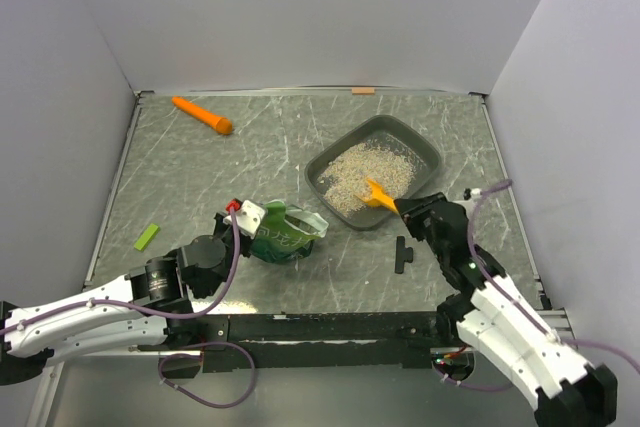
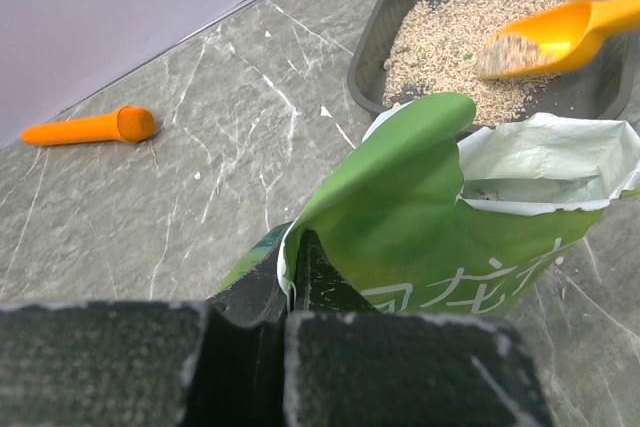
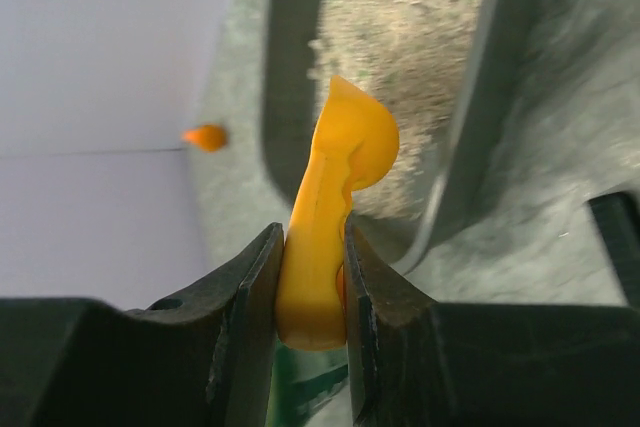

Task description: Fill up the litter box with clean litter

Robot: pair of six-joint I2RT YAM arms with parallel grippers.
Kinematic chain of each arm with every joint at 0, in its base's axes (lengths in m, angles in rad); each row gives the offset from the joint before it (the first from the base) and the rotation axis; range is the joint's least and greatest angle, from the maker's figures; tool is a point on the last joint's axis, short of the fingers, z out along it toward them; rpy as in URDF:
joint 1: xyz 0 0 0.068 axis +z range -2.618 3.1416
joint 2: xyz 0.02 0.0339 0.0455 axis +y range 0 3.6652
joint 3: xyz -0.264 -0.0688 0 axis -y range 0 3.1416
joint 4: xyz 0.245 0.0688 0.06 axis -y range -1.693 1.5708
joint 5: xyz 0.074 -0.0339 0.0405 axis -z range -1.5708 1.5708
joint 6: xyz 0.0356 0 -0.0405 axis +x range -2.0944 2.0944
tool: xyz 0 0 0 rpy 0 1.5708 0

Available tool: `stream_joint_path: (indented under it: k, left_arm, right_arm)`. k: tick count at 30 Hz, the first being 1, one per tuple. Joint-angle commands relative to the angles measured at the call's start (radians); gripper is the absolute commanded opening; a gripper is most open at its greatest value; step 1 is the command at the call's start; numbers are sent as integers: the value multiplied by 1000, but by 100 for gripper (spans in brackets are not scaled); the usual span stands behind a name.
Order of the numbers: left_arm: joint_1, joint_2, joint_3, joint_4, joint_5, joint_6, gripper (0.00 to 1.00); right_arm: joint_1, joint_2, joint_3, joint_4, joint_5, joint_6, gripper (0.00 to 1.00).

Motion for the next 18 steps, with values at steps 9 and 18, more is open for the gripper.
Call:
stream_joint_path:
  k: [9,18]
  left_arm:
    - [27,13,17,28,-84,17,1]
    - [48,37,12,34,-70,22,1]
  right_arm:
    - [15,319,224,161,78,-423,0]
    - [80,448,399,109,192,-742,0]
